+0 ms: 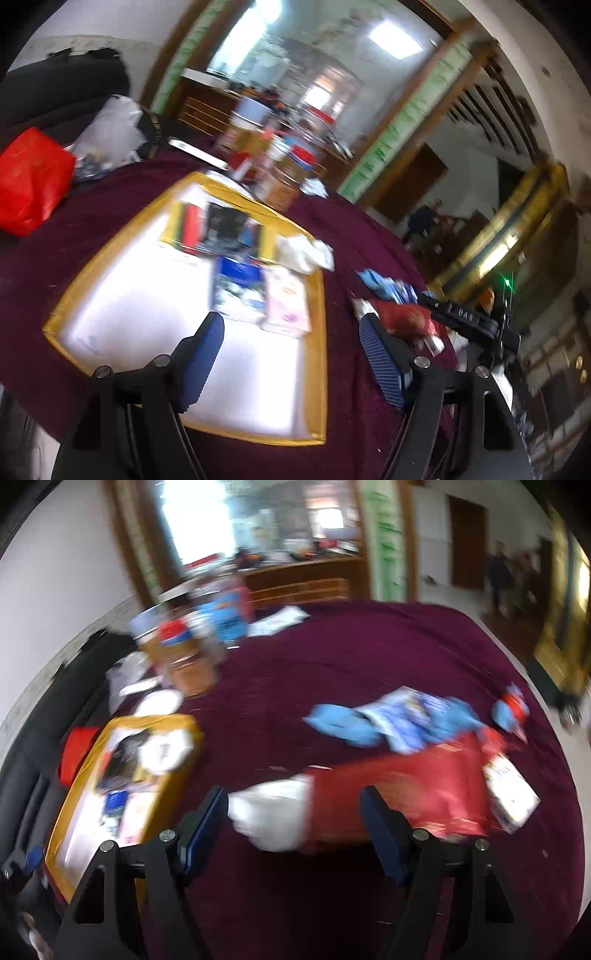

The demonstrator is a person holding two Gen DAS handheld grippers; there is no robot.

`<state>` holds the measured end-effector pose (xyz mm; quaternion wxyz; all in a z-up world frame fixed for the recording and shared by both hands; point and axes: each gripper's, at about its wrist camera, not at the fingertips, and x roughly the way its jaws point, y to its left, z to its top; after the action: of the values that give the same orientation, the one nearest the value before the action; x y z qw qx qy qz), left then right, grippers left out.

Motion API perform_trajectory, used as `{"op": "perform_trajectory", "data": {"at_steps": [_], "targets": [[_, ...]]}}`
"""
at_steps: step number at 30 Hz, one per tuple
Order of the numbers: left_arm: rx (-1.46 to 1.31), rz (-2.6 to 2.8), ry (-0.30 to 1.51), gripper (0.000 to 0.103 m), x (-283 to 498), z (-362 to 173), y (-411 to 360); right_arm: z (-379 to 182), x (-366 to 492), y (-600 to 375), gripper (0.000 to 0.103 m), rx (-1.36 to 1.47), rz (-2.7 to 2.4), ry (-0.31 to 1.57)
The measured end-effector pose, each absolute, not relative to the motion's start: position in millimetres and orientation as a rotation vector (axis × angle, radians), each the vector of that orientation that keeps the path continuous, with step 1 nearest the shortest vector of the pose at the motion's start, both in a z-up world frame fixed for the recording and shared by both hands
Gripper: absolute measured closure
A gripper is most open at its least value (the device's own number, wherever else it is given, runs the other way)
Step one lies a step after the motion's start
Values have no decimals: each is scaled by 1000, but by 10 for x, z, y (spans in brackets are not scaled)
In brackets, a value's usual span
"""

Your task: Organize soft objects

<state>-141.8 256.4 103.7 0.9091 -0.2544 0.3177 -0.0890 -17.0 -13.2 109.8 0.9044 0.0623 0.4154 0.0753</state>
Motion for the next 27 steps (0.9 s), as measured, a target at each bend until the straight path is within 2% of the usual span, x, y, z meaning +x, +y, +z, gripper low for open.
{"op": "perform_trajectory", "data": {"at_steps": [9, 18, 20, 22, 24, 27], "targets": [[-448, -239, 710, 24, -1390, 1064, 2117, 1131, -178, -1108, 29, 268, -23, 758], [-410, -242, 739, 24, -1398, 1080, 1884, 848, 99, -1261, 29, 387, 96, 865], [-408, -250, 751, 24, -1393, 1072, 1827, 847, 107, -1128, 36, 337, 145, 888], [-402, -253, 756, 24, -1395, 1064, 1796, 902, 32, -1030, 65, 259, 158, 881], [-401, -252, 761, 24, -1395, 1052, 1776, 917, -45, -1018, 78, 253, 197, 896], [-405, -258, 775, 24, -1375, 1010, 1753, 951, -287, -1045, 81, 235, 279, 906]]}}
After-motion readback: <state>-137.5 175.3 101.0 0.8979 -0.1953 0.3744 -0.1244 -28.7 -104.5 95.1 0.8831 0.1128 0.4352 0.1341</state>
